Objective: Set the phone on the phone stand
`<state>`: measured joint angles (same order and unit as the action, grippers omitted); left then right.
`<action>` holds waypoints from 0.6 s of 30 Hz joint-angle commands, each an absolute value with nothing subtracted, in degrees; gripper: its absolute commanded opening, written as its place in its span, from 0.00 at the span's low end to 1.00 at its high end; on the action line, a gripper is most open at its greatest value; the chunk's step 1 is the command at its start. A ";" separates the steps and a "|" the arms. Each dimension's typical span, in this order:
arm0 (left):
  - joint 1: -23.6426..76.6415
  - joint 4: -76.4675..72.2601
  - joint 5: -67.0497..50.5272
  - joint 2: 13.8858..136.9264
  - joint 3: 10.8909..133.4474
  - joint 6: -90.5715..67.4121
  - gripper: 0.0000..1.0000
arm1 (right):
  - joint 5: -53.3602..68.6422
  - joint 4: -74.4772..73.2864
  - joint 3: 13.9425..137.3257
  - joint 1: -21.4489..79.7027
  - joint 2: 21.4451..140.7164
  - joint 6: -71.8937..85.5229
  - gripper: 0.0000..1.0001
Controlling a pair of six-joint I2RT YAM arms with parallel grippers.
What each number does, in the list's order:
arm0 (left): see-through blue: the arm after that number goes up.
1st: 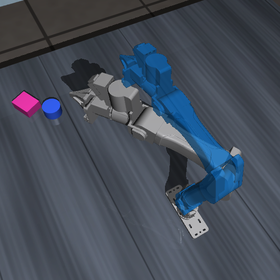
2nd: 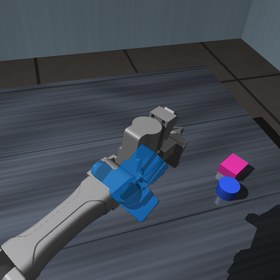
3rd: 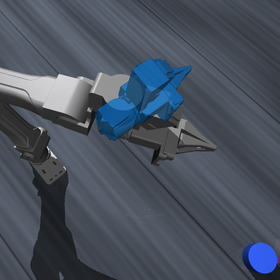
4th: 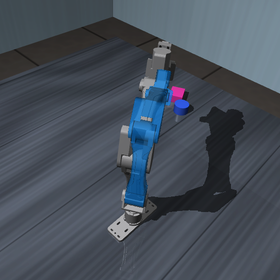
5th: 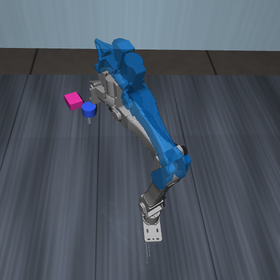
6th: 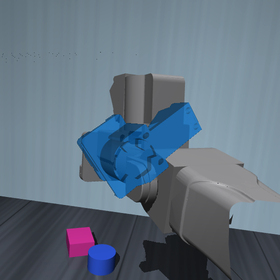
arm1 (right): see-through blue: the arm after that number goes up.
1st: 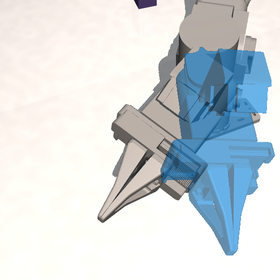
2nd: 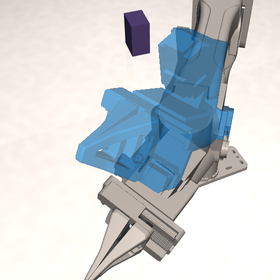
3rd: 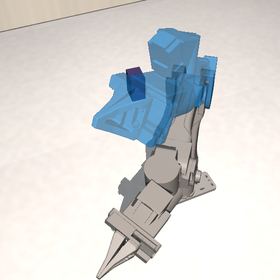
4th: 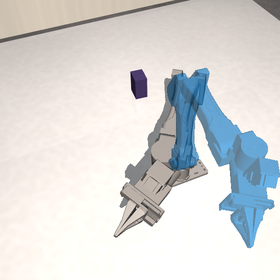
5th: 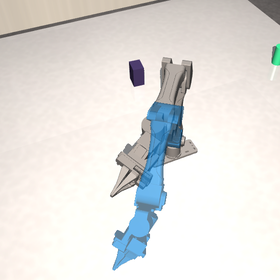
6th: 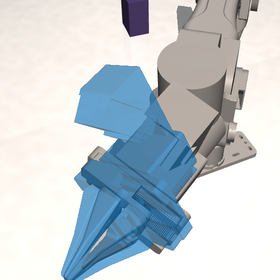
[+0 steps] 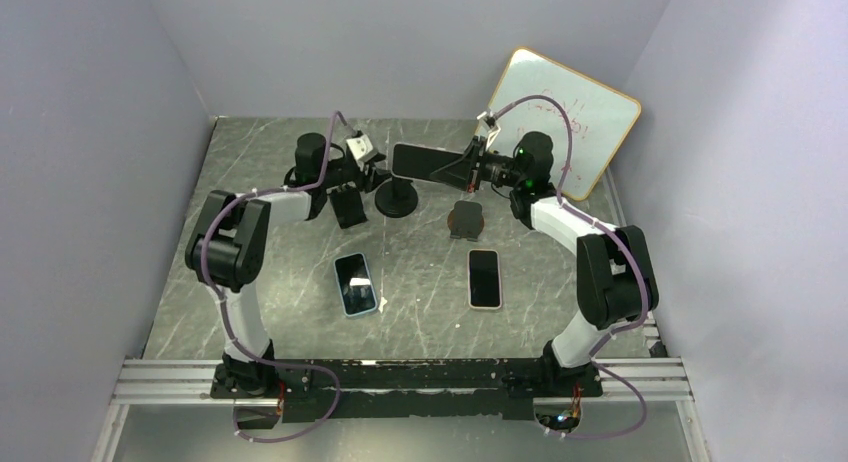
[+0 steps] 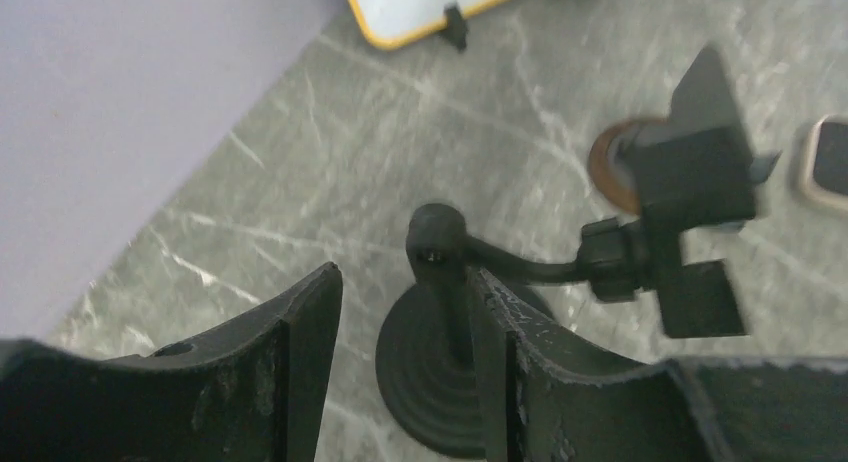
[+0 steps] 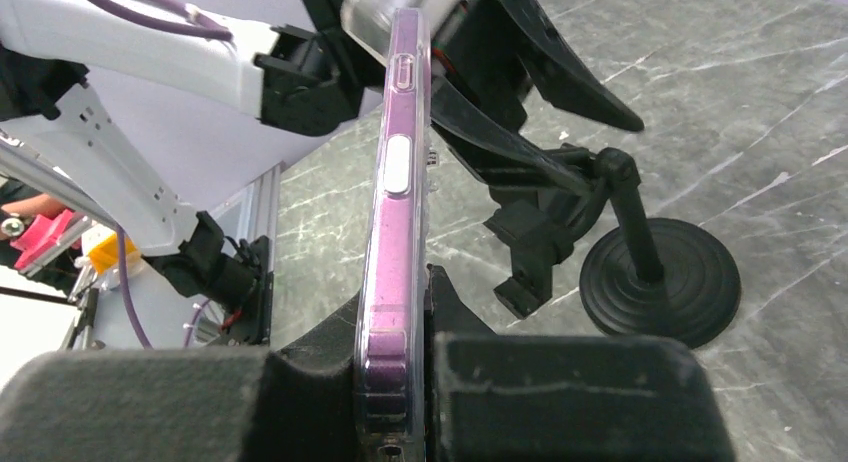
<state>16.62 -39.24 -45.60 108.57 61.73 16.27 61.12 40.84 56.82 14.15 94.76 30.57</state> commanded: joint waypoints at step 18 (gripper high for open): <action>15.47 -51.67 -57.70 121.66 65.09 12.67 0.57 | 61.88 44.00 56.43 18.34 98.52 27.65 0.00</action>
<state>13.63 -54.92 -54.04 119.57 61.17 9.39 61.32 39.38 56.80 18.41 97.25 27.57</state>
